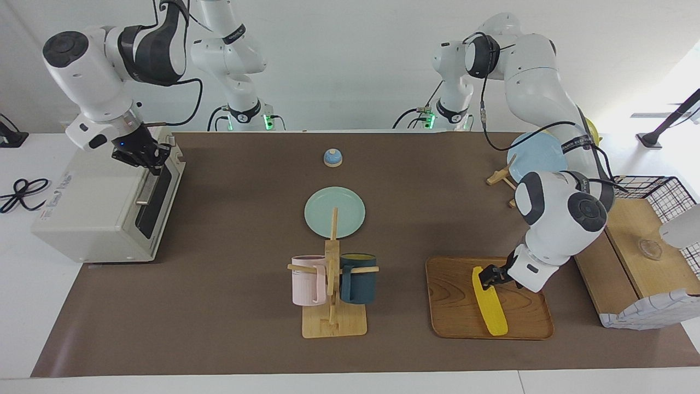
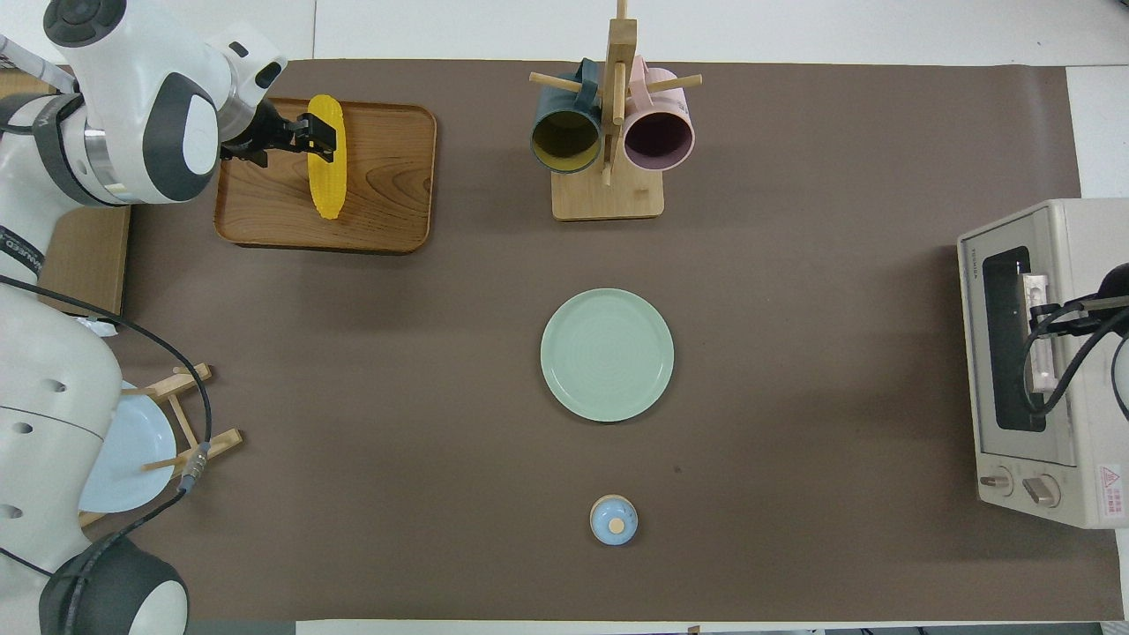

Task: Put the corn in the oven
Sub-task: 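Carry the corn to the green plate while the right gripper reaches the oven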

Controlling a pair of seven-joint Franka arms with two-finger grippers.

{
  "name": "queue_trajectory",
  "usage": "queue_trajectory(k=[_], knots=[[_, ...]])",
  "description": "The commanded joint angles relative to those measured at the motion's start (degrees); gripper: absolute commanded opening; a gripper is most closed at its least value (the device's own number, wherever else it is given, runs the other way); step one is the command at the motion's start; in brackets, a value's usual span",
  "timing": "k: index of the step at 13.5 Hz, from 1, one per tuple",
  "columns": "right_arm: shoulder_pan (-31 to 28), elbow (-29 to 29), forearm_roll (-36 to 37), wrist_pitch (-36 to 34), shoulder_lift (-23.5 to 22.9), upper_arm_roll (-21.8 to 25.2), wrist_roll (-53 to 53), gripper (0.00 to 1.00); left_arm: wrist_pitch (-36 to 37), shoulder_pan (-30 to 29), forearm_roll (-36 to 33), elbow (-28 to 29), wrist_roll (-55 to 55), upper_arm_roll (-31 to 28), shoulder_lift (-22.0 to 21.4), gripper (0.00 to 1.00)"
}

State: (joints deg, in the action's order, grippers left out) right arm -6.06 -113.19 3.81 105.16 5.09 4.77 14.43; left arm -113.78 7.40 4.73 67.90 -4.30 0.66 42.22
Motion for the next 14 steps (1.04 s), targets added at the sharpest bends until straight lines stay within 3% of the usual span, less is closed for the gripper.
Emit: queue_trajectory(k=[1, 3, 7, 8, 11, 12, 14], knots=[[-1.93, -0.62, 0.50, 2.51, -1.04, -0.29, 2.62, 0.00, -3.71, 0.68, 1.07, -1.89, -0.09, -0.49, 3.03, 1.00], [-1.85, -0.71, 0.50, 2.68, -1.57, -0.29, 1.92, 0.00, -5.40, 0.68, 0.99, -3.73, 0.00, -0.75, 5.84, 1.00], [-2.37, -1.15, 0.50, 4.53, -2.89, -0.29, 2.01, 0.00, -6.27, 0.94, 0.99, -4.27, 0.09, -0.57, 6.29, 1.00], [-2.81, -1.33, 0.50, 4.79, -3.33, -0.29, 2.18, 0.00, -7.84, 1.03, 1.07, -3.66, 0.09, -0.57, 6.30, 0.84], [-2.90, -2.91, 0.50, 5.94, -3.33, -0.38, 2.09, 0.00, -9.45, 1.38, 0.99, -1.72, 0.09, -0.57, 5.94, 0.15], [-2.81, -2.91, 0.41, 5.85, -3.33, -0.38, 1.92, 0.00, -9.27, 1.38, 0.99, -1.72, 0.00, -0.57, 5.86, 0.00], [-2.64, -2.82, 0.24, 5.76, -3.33, -0.38, 1.74, 0.00, -7.87, 1.38, 1.16, -2.07, 0.00, -0.57, 5.33, 0.00]])
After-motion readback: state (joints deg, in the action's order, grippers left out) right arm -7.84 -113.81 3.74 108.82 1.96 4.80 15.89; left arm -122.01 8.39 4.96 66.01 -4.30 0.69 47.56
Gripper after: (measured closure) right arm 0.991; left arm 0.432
